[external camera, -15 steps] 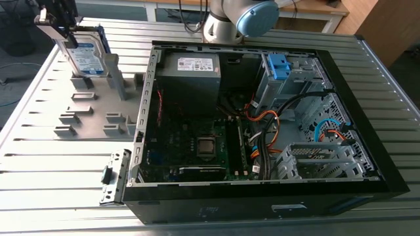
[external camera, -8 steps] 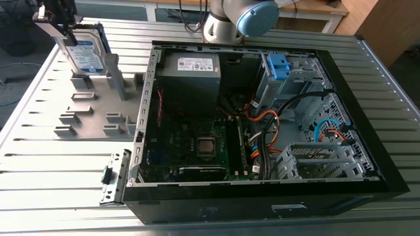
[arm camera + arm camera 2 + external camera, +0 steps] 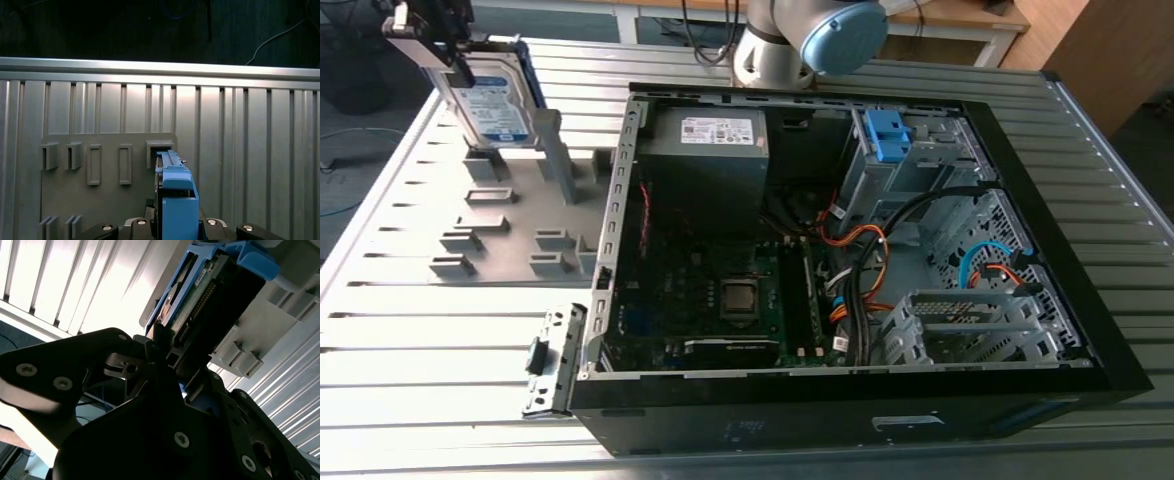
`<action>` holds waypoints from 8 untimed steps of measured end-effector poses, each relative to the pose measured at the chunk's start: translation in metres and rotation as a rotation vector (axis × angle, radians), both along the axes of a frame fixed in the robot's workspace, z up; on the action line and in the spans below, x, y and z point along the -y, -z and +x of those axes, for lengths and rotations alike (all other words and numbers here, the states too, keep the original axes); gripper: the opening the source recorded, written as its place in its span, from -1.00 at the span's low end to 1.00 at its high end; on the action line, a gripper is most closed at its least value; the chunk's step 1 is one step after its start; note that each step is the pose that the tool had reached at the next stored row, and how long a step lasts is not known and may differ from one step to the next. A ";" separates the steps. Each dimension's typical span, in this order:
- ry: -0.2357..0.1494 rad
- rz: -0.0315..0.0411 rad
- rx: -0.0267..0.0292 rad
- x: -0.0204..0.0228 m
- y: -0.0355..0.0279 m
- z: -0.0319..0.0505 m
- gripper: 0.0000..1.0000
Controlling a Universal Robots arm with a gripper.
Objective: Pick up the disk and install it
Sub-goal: 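Pick up the disk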
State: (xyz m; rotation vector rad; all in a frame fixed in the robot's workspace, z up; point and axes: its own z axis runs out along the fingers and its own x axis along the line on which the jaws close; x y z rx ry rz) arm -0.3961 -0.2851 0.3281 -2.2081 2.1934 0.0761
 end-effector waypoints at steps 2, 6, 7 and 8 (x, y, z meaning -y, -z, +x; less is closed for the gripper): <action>0.000 0.0016 0.0000 0.0000 -0.0015 0.0000 -0.27; 0.000 0.0050 -0.0001 0.0000 -0.0043 0.0000 -0.27; 0.000 0.0058 -0.0001 0.0000 -0.0050 0.0000 -0.27; 0.000 0.0069 0.0001 0.0000 -0.0055 0.0000 -0.27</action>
